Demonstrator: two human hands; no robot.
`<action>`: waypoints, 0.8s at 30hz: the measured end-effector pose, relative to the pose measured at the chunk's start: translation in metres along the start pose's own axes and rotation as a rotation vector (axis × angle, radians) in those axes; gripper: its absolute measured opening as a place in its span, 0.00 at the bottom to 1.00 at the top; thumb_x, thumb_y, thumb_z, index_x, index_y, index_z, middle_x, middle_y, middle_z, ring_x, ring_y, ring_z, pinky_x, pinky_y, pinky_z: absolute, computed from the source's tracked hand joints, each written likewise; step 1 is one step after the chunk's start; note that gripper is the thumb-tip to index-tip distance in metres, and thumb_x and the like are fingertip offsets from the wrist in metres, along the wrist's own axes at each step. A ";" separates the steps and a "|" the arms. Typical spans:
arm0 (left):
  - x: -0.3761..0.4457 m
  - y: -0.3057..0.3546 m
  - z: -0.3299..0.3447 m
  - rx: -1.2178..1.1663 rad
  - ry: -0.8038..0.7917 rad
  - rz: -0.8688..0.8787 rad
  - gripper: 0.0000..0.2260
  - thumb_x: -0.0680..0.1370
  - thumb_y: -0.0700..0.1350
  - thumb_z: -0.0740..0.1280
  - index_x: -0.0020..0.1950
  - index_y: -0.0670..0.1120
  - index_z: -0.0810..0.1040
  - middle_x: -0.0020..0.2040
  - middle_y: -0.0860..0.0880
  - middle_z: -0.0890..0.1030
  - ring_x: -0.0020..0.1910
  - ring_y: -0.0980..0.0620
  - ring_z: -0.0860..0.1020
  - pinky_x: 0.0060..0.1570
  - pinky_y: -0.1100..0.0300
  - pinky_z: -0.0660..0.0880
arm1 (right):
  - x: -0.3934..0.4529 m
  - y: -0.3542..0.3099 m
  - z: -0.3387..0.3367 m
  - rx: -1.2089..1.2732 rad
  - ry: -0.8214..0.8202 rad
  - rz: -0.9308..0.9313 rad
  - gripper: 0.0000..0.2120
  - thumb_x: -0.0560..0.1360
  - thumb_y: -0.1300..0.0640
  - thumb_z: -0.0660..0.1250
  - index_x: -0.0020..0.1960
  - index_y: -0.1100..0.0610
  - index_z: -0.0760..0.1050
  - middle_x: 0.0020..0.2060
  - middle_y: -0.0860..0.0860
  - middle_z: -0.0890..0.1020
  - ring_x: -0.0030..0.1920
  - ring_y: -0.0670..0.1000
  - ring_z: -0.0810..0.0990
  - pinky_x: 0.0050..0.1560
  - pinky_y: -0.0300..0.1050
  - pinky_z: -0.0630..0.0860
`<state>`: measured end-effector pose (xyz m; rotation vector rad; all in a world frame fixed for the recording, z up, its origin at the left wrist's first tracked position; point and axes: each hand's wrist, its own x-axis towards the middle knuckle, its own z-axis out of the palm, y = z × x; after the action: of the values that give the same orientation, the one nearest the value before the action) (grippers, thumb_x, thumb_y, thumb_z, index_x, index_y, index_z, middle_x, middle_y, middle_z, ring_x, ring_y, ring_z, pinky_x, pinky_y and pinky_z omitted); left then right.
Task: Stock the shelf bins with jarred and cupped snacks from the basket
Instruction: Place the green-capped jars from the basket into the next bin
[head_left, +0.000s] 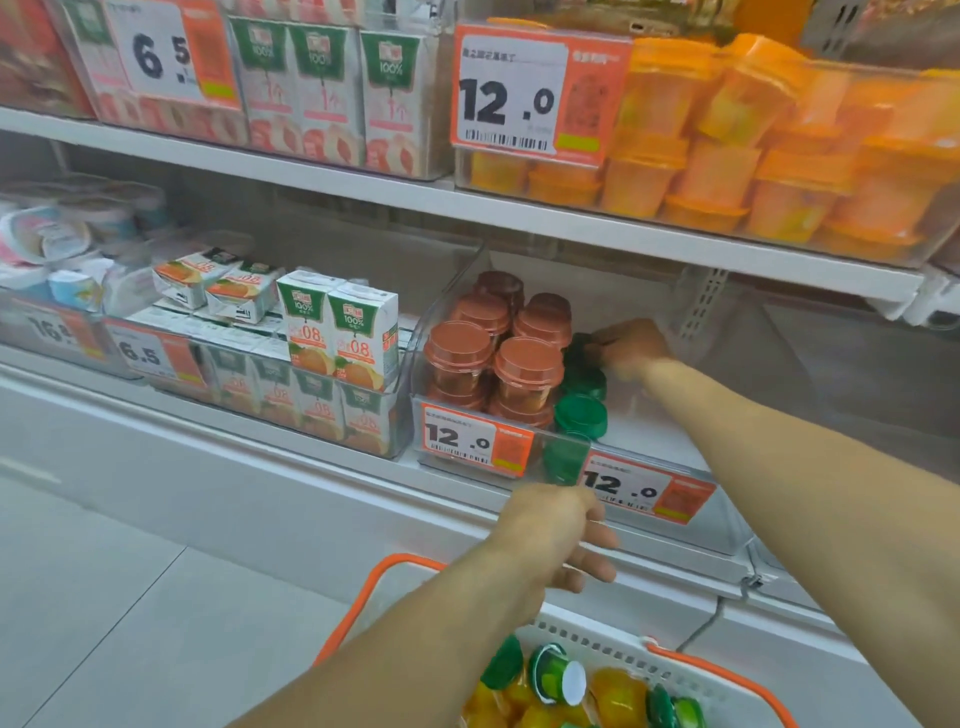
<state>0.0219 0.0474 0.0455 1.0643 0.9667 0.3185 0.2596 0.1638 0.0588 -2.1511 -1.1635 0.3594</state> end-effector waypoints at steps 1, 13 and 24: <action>0.001 -0.001 0.001 0.008 -0.010 -0.004 0.09 0.81 0.43 0.61 0.56 0.41 0.77 0.41 0.46 0.84 0.29 0.50 0.78 0.28 0.61 0.68 | 0.001 0.002 0.003 -0.007 -0.012 0.005 0.13 0.75 0.55 0.72 0.58 0.57 0.83 0.59 0.55 0.83 0.55 0.55 0.82 0.60 0.49 0.79; -0.001 -0.008 -0.008 0.116 0.015 -0.012 0.09 0.80 0.43 0.61 0.56 0.41 0.77 0.43 0.46 0.84 0.29 0.50 0.79 0.26 0.62 0.68 | -0.009 -0.008 0.000 -0.039 0.077 0.005 0.15 0.79 0.63 0.65 0.63 0.53 0.81 0.67 0.53 0.78 0.64 0.56 0.78 0.66 0.46 0.74; -0.011 -0.049 -0.025 0.571 0.071 -0.072 0.11 0.80 0.42 0.61 0.57 0.36 0.75 0.43 0.43 0.82 0.30 0.46 0.80 0.26 0.62 0.71 | -0.225 -0.017 -0.043 0.221 0.241 -0.390 0.10 0.76 0.64 0.66 0.54 0.53 0.77 0.45 0.44 0.82 0.40 0.42 0.79 0.42 0.28 0.74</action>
<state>-0.0141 0.0313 0.0064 1.5370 1.1925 0.0141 0.1434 -0.0322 0.0870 -1.6783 -1.3001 0.0494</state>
